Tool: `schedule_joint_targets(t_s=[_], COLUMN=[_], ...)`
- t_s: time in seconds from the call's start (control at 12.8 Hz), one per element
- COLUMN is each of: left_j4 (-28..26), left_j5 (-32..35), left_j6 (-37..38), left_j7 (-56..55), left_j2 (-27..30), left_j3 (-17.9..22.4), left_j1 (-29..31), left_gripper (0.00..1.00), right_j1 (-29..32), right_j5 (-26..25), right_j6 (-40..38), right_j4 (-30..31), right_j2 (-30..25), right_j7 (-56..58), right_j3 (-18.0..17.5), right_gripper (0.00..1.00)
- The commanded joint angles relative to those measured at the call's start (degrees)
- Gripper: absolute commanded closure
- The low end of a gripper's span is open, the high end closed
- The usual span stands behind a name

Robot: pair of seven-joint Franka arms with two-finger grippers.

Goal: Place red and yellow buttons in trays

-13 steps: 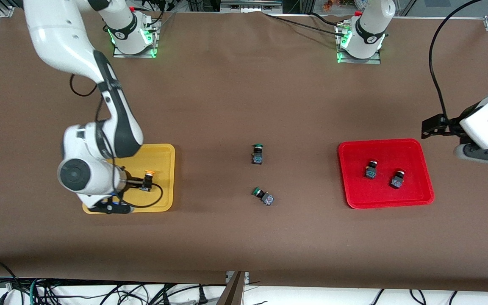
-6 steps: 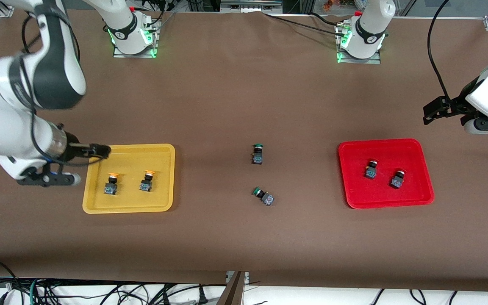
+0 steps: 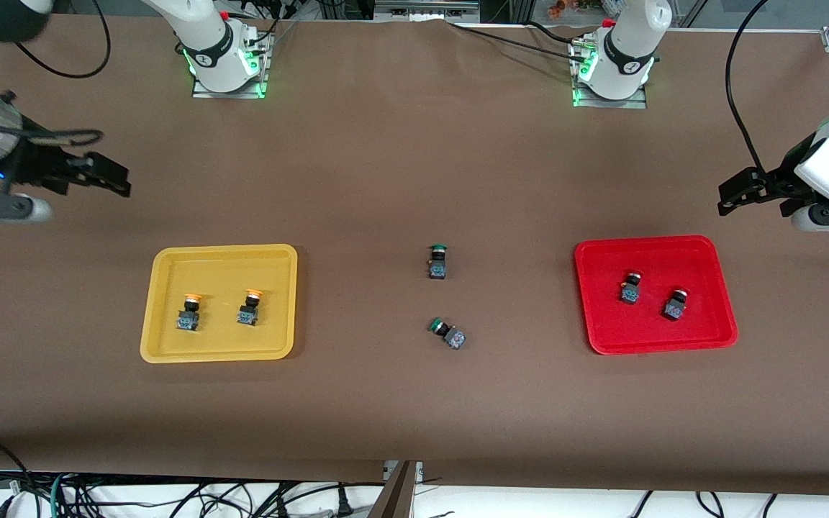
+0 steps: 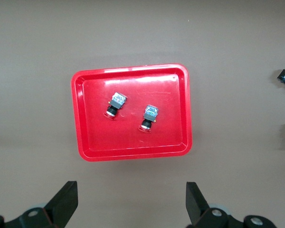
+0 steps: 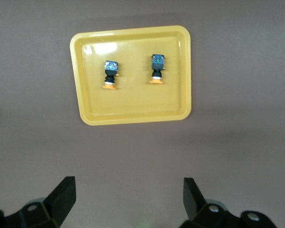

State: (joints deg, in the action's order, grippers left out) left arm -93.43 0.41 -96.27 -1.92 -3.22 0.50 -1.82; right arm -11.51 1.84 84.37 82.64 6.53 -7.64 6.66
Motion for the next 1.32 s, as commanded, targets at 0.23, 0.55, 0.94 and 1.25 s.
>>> schedule_joint_targets(t_s=[0.23, 0.55, 0.94, 1.25], left_j4=[-0.4, -0.4, -0.4, -0.4], left_j5=[-1.5, -1.5, -1.5, -1.5], left_j6=[0.4, 0.5, 0.6, 0.7], left_j7=[0.3, 0.3, 0.3, 0.3], left_j2=[0.3, 0.3, 0.3, 0.3], left_j3=[0.2, 0.0, -0.1, -0.1], left_j1=[-0.1, -0.1, -0.1, -0.1], left_gripper=[0.00, 0.00, 0.00, 0.00], right_j1=[4.7, 4.3, 4.0, 4.0], right_j5=[-0.5, -2.5, -3.1, -3.2], right_j6=[-1.1, -1.6, -1.3, -1.2], right_j4=[5.3, 3.1, 2.9, 2.8], right_j2=[-5.5, -3.8, -3.2, -2.8], right_j7=[3.8, 4.5, 4.5, 4.6], right_j3=[-3.9, -3.9, -4.2, -4.2], right_gripper=[0.00, 0.00, 0.00, 0.00])
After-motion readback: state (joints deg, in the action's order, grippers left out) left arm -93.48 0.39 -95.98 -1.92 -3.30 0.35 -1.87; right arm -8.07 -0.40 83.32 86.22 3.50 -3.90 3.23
